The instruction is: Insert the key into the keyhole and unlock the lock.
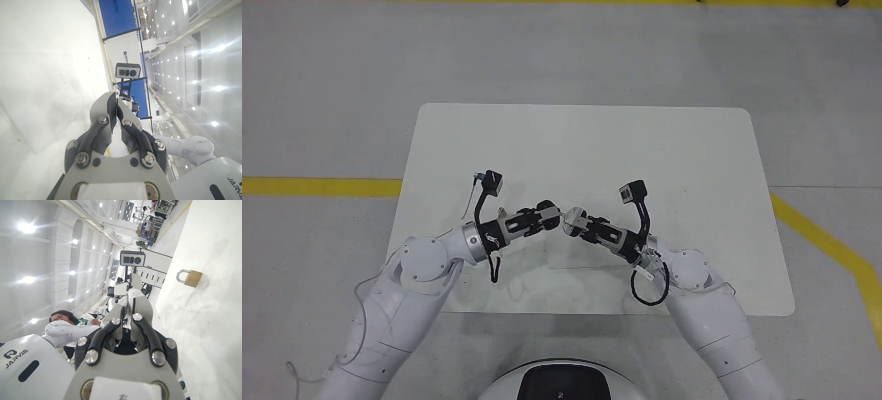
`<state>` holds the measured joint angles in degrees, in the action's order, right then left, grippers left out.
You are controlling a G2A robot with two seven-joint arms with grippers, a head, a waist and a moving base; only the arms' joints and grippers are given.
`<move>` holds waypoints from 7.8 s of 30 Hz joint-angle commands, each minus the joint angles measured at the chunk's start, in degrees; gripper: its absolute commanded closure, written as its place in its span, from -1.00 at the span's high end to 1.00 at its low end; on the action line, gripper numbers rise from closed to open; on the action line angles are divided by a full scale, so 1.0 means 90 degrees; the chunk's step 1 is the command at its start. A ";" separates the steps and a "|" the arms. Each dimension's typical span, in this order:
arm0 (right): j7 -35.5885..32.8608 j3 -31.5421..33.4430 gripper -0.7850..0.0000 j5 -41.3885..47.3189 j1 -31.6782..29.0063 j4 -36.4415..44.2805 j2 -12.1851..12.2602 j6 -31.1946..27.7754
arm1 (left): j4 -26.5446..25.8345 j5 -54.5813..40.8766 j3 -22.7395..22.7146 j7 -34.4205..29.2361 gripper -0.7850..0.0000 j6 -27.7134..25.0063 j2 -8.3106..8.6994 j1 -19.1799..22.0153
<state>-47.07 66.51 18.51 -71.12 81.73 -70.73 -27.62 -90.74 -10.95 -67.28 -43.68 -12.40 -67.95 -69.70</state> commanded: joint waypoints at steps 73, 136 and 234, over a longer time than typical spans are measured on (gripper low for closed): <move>0.0645 0.0701 -1.00 -0.0167 -0.0061 0.0089 0.0134 -0.0099 | 0.0210 0.6832 -0.0456 0.2072 -1.00 0.0004 0.0283 -0.0670; 0.0645 0.0701 -1.00 -0.0167 -0.0061 0.0089 0.0134 -0.0099 | 0.2062 -0.4102 -0.1288 -0.2955 -1.00 0.4260 0.0280 0.0598; 0.1377 0.0312 -1.00 -1.2108 -0.0667 0.4544 0.0709 -0.1366 | 0.4662 -0.5467 0.3546 -0.2793 -1.00 0.5199 -0.0188 0.4369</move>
<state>-34.59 69.42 -90.20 -77.10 122.49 -64.36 -39.92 -48.68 -60.35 -35.23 -68.84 34.44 -69.66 -30.28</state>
